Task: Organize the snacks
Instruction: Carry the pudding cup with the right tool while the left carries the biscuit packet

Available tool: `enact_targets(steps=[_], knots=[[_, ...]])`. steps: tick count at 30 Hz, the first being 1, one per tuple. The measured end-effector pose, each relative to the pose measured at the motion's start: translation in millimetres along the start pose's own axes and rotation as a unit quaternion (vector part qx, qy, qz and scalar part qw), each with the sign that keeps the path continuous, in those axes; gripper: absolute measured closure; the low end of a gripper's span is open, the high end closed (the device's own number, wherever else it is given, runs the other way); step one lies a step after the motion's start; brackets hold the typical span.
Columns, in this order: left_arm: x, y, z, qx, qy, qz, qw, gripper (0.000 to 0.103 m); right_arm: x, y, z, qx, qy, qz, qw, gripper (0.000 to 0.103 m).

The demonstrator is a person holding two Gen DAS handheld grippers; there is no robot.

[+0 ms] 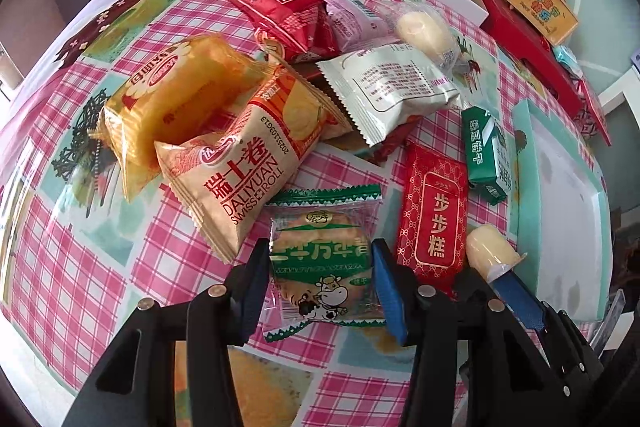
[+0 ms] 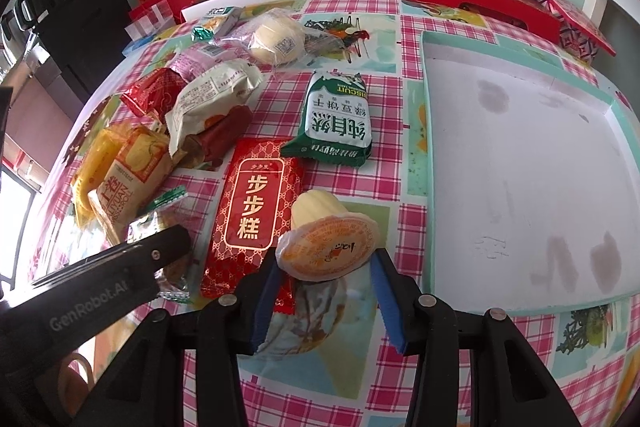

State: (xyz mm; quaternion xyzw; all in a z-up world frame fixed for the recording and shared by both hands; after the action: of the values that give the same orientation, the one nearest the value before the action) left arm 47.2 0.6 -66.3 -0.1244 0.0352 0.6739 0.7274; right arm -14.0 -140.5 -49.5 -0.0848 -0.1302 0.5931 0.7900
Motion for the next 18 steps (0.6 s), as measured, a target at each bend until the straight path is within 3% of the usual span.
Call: enact_targets(steps=[4,18], knots=[[3.1,3.1,3.0,0.002,0.011,0.004,0.9999,0.052,1.1,-2.3,2.9,-0.009,-0.011,0.004,1.000,0.042],[9.6,4.7,5.6,0.006,0.032,0.022,0.9993,0.052,4.2,-13.3,-5.1,-0.017,0.010,0.021,1.000,0.042]])
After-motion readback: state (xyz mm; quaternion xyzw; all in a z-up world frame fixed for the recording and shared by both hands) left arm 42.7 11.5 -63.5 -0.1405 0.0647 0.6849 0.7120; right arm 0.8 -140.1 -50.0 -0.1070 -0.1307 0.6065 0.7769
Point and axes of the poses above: each gripper's, at about its wrist camera, not at the fingertips, and z roughly against the way its jaws point, x to its left, y to its underside, the point moved 2 cm from there along -z, roughly the way its jaws point, and after that the axes turned 11 degrees about x, right-handed, at the moved point
